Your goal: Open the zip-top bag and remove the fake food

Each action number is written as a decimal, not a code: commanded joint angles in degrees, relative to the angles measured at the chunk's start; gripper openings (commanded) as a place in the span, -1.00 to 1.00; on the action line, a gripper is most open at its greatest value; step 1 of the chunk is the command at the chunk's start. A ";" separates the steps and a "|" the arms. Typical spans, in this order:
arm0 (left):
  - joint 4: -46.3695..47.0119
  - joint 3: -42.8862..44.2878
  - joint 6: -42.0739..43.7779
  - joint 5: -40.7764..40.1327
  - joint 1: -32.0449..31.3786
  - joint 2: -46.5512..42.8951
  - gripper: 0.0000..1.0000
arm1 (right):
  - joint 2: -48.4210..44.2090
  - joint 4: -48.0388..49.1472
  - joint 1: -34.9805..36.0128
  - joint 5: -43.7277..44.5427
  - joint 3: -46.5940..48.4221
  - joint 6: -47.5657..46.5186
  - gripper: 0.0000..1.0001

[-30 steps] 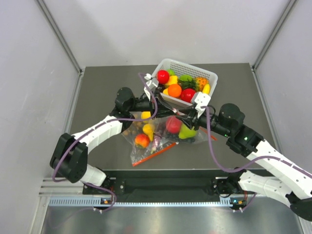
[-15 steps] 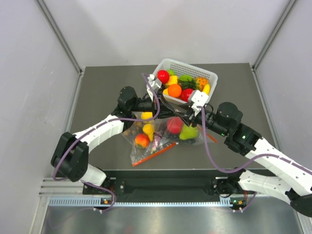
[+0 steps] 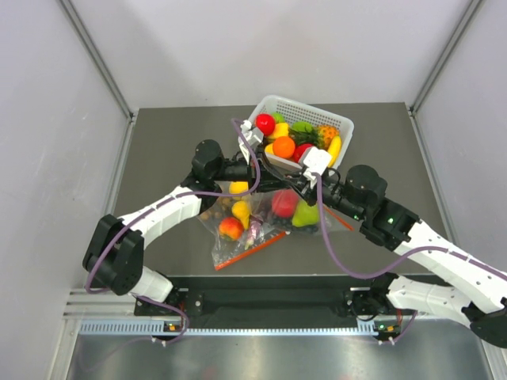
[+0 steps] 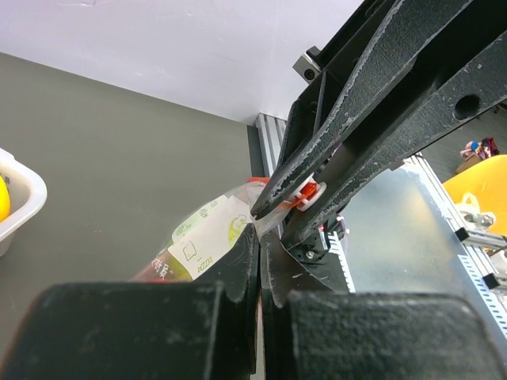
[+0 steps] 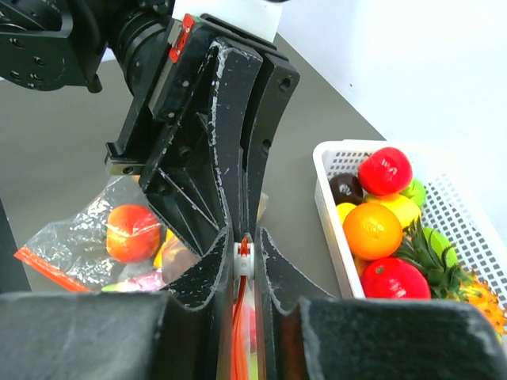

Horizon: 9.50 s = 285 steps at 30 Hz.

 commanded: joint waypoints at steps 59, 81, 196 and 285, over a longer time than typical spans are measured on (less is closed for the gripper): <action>3.72 5.86 -0.34 7.50 1.99 -4.38 -0.07 | 1.59 -11.53 0.05 -2.01 11.06 2.16 -1.00; -30.92 10.96 30.08 -4.54 -0.82 -6.84 0.07 | 0.80 -13.03 -3.46 -8.52 12.30 3.74 -1.00; -9.04 -4.07 10.57 -39.79 22.64 -14.92 -1.00 | -7.72 -21.90 -3.64 2.82 -0.18 7.96 -1.00; -25.38 0.94 14.53 -50.07 -8.99 -18.36 0.40 | 9.24 -9.07 -18.58 -6.76 11.33 17.80 -1.00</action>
